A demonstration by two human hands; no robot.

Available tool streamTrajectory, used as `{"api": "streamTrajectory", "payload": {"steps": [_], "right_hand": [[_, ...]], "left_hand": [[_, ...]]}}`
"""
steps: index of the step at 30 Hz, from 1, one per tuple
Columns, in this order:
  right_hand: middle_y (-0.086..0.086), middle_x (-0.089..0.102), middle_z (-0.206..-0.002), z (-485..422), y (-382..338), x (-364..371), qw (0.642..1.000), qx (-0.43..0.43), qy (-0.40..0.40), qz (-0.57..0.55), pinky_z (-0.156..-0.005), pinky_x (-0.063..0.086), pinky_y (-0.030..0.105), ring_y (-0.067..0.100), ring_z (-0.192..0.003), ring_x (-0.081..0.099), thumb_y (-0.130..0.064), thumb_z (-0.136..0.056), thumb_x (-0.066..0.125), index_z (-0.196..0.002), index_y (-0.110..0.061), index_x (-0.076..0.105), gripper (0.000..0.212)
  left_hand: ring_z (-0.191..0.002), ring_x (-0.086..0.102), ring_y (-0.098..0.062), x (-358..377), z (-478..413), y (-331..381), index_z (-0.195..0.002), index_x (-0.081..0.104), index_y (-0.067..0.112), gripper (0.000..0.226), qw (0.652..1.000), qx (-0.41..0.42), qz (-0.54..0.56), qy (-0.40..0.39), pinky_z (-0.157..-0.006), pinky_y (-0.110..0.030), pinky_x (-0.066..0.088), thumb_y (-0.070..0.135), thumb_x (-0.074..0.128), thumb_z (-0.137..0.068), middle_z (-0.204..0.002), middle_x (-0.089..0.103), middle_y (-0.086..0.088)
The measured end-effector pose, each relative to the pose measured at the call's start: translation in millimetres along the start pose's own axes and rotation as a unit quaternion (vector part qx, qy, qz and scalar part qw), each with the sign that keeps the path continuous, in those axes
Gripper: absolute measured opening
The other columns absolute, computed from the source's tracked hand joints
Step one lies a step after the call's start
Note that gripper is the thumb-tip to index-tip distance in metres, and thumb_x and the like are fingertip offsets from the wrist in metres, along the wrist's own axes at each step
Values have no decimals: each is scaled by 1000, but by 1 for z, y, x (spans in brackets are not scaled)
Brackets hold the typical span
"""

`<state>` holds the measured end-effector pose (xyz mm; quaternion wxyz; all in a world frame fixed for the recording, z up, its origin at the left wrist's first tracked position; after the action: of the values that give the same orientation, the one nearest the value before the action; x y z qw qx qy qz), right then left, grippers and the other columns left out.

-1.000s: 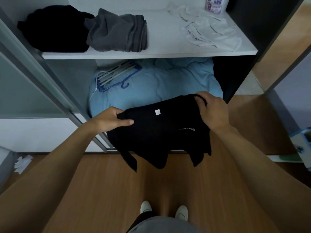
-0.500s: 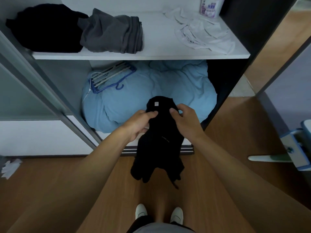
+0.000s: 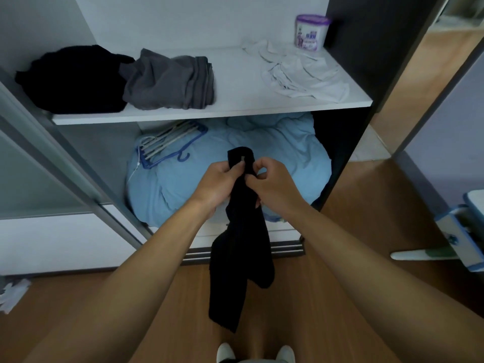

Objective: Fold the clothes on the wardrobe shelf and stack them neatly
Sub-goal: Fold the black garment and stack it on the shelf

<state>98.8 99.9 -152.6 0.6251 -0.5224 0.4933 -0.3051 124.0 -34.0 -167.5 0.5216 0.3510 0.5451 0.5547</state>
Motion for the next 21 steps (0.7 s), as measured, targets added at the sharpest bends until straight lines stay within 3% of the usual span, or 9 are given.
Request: {"api": "streamTrajectory", "payload": {"steps": [4,6,8,10,13,17,19,21], "right_hand": [[-4,55,-55,-7,-9,-17,999,2,35,-1,-42,39,19,3,-41,50,-11,-87,65,-87,-16,57,9],[-2,58,-61,-10,-13,-25,999,12,48,-22,-42,39,15,-3,-43,51,-12,-88,66,-90,-16,60,8],[-1,61,-68,-12,-14,-31,998,19,51,-28,-44,42,15,-2,-46,54,-14,-89,68,-92,-17,61,8],[-1,63,-70,-13,-14,-35,998,29,38,-33,-45,44,15,-1,-48,56,-15,-89,70,-92,-18,62,9],[0,66,-74,-14,-11,-37,998,51,5,-37,-45,44,15,-1,-50,59,-19,-88,72,-94,-18,64,10],[1,68,-88,-17,-5,-51,992,66,89,-67,-49,46,14,3,-63,62,-24,-90,71,-96,-23,61,11],[4,68,-98,-17,-5,-54,986,60,133,-81,-60,52,16,7,-76,64,-26,-92,69,-100,-23,59,13],[11,69,-105,-16,-9,-45,987,53,126,-83,-74,57,28,17,-88,68,-27,-93,67,-108,-15,60,21]], "left_hand": [[-40,47,-9,-18,-8,15,-73,59,13,34,997,38,-31,61,-39,-22,34,30,55,-101,-53,54,-2],[-38,41,-11,-27,-12,18,-71,54,14,34,996,43,-17,75,-38,-22,30,30,55,-102,-51,48,0],[-39,38,-10,-33,-14,20,-68,52,17,36,996,47,1,70,-40,-23,29,30,55,-102,-47,44,4],[-42,47,-8,-38,-15,24,-69,59,19,34,996,59,16,68,-42,-25,39,28,55,-102,-48,53,8],[-64,69,-5,-45,-18,23,-79,73,22,28,995,55,55,68,-56,-19,53,27,58,-101,-70,74,8],[-71,70,-11,-51,-22,22,-82,78,14,30,996,37,55,53,-68,-23,53,35,62,-96,-79,76,0],[-76,70,-18,-48,-22,24,-97,74,1,40,998,29,43,33,-76,-29,54,39,63,-95,-86,75,-7],[-77,71,-18,-36,-19,27,-93,76,8,34,999,28,41,-10,-72,-27,54,39,62,-95,-86,76,-7]]}}
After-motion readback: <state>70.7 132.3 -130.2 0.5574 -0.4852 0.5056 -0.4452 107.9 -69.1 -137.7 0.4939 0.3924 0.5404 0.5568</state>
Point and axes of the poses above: each hand's wrist, its own z-axis away from the middle knuckle, its own x-axis out of the palm, y = z × x, the point moved 7 cm from there along -z, towards the middle knuckle
